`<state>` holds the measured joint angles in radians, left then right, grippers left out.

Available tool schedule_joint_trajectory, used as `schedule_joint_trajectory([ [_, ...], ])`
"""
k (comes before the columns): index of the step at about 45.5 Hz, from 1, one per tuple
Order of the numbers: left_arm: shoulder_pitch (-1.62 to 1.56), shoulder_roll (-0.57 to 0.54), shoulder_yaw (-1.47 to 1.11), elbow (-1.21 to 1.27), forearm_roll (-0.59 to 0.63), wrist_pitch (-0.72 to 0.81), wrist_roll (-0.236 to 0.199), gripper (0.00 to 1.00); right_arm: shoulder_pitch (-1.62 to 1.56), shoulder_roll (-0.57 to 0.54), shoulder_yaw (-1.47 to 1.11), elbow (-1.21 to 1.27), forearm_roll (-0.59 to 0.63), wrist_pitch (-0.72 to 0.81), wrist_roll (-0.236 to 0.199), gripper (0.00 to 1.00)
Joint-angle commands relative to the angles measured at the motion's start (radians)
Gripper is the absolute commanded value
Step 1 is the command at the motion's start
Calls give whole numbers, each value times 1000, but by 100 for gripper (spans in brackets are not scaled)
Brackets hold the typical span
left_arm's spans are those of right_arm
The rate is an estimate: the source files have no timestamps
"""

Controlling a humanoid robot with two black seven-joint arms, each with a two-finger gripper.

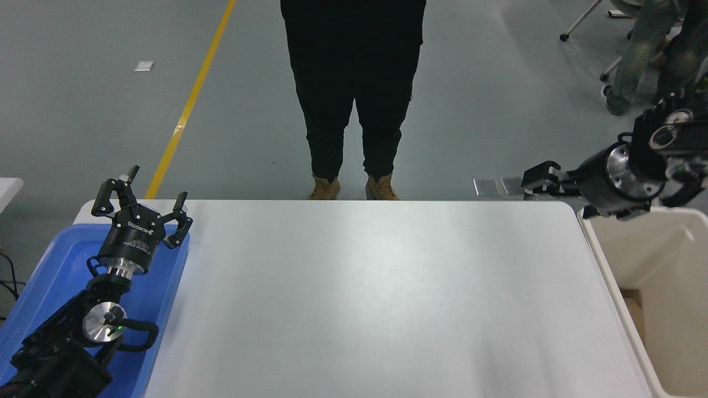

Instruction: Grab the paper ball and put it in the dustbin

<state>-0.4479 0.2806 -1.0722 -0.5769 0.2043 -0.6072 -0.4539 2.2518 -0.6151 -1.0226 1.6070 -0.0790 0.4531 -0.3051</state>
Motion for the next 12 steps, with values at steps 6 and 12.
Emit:
schedule_joint_trajectory([
  [6, 0, 0, 0, 0, 0, 0, 0, 98, 216, -5, 12, 54, 1, 276, 0, 100],
  [12, 0, 0, 0, 0, 0, 0, 0, 98, 215, -3, 12, 54, -1, 277, 0, 100],
])
